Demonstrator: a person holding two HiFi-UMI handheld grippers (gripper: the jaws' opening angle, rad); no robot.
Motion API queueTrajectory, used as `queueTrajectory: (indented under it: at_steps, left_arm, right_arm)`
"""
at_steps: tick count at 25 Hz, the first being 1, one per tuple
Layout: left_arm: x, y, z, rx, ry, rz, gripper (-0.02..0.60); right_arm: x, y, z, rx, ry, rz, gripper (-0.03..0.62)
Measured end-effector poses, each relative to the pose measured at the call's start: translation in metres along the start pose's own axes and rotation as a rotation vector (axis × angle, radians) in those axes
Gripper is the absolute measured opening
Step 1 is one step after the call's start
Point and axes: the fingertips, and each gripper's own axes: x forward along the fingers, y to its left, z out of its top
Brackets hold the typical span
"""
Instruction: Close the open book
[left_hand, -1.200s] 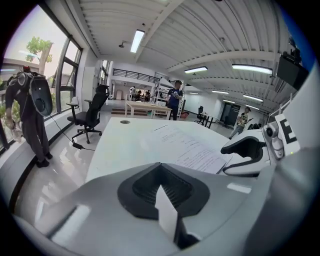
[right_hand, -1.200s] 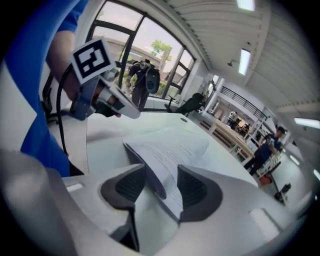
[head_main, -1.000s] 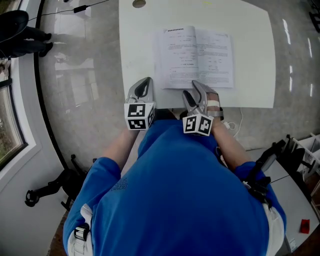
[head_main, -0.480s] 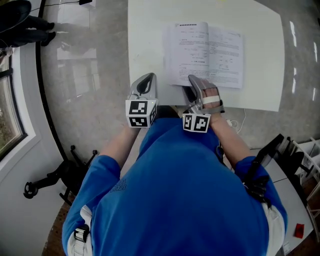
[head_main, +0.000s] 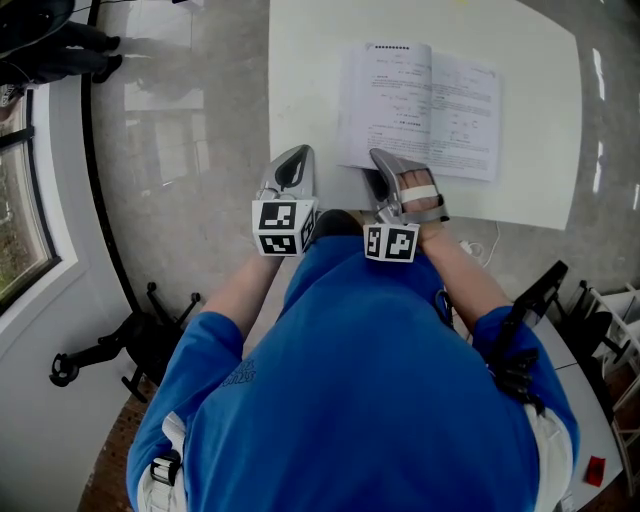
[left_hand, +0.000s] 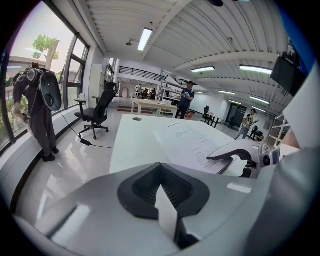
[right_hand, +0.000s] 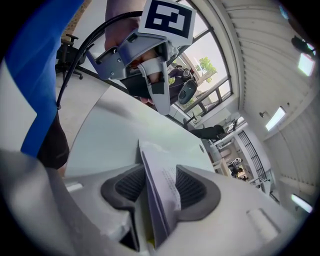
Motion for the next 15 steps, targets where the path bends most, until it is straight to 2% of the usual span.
queueTrajectory:
  at_steps: [2, 7, 15]
  left_arm:
    - [0.001, 0.001, 0.002, 0.002, -0.003, 0.000, 0.006]
    - [0.003, -0.006, 0.009, 0.008, -0.012, -0.002, 0.006]
    - [0.009, -0.020, 0.022, 0.044, -0.031, -0.027, 0.006]
  right_arm:
    - [-0.002, 0.002, 0.003, 0.002, -0.007, 0.011, 0.138]
    - [-0.013, -0.004, 0.006, 0.049, -0.030, -0.001, 0.046]
    - [-0.039, -0.033, 0.005, 0.229, -0.068, -0.060, 0.020]
